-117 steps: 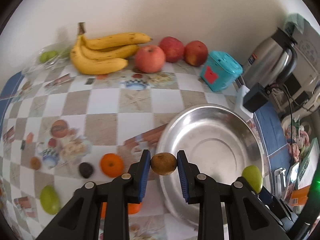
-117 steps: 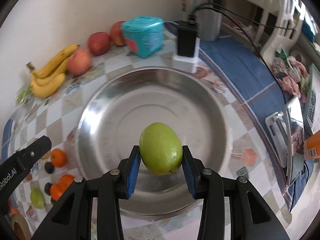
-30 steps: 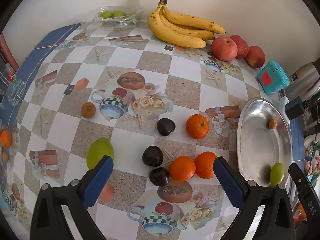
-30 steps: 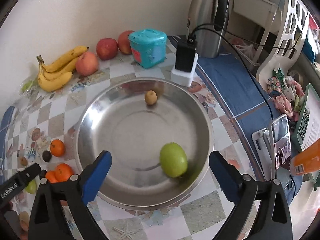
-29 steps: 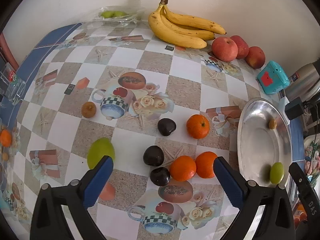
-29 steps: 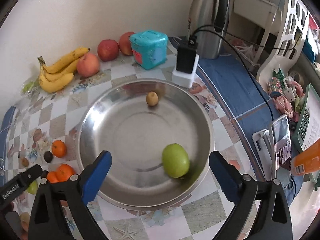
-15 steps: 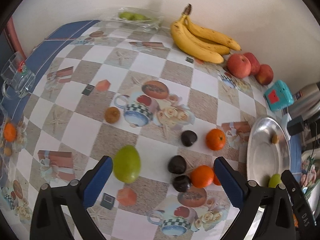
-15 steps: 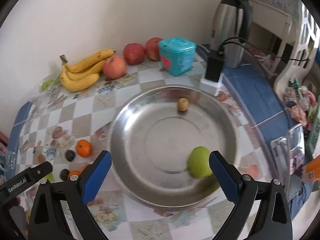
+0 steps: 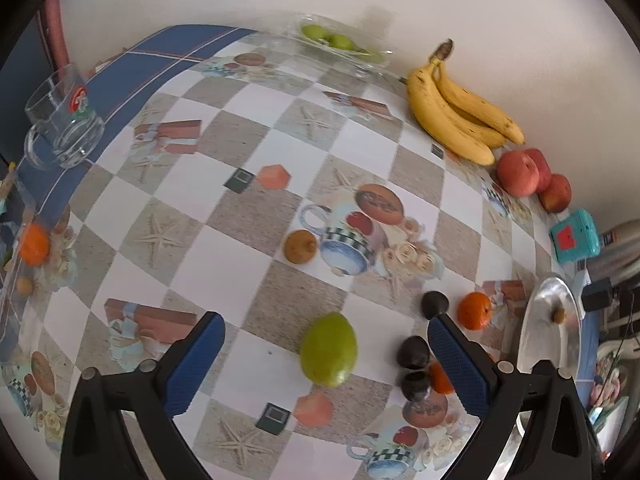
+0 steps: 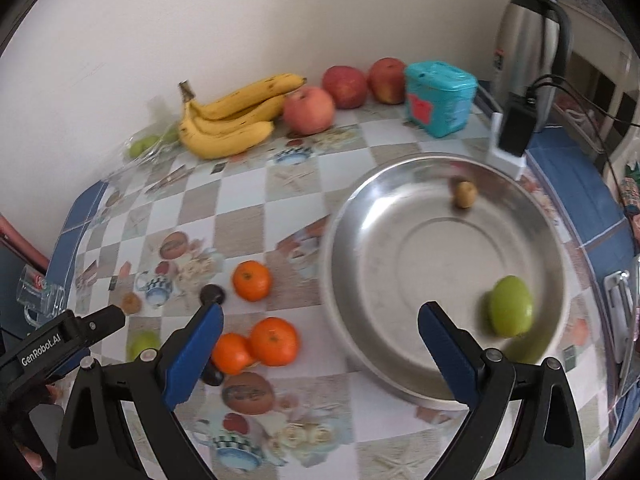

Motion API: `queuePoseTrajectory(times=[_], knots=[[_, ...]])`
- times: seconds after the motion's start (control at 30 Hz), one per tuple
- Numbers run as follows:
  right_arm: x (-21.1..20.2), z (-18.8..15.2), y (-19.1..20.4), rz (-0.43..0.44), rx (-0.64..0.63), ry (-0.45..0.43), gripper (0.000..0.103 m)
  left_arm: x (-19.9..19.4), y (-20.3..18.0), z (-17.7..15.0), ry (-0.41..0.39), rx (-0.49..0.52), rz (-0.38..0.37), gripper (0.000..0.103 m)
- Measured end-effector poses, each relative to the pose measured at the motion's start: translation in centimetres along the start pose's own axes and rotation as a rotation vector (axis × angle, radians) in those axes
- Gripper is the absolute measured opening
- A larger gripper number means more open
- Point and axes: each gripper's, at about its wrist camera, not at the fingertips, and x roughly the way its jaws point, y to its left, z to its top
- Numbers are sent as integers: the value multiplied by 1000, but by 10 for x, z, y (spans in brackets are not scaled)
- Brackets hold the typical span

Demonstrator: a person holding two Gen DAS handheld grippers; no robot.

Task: Organize fruits
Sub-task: 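Move both tools back over the remaining fruit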

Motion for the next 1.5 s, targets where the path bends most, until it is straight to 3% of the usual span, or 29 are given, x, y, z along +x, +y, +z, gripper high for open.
queuePoseTrajectory(times=[0.53, 0.93, 1.07, 1.5], knots=[[14, -9, 60, 100, -108, 34, 98, 2, 33, 14, -16, -33, 39, 103], [20, -7, 49, 44, -107, 86, 98, 22, 24, 16, 27, 50, 33, 101], [25, -5, 42, 54, -80, 106, 98, 27, 25, 26, 3, 57, 25, 101], [40, 38, 56, 89, -95, 127, 98, 54, 25, 45, 21, 78, -6, 81]])
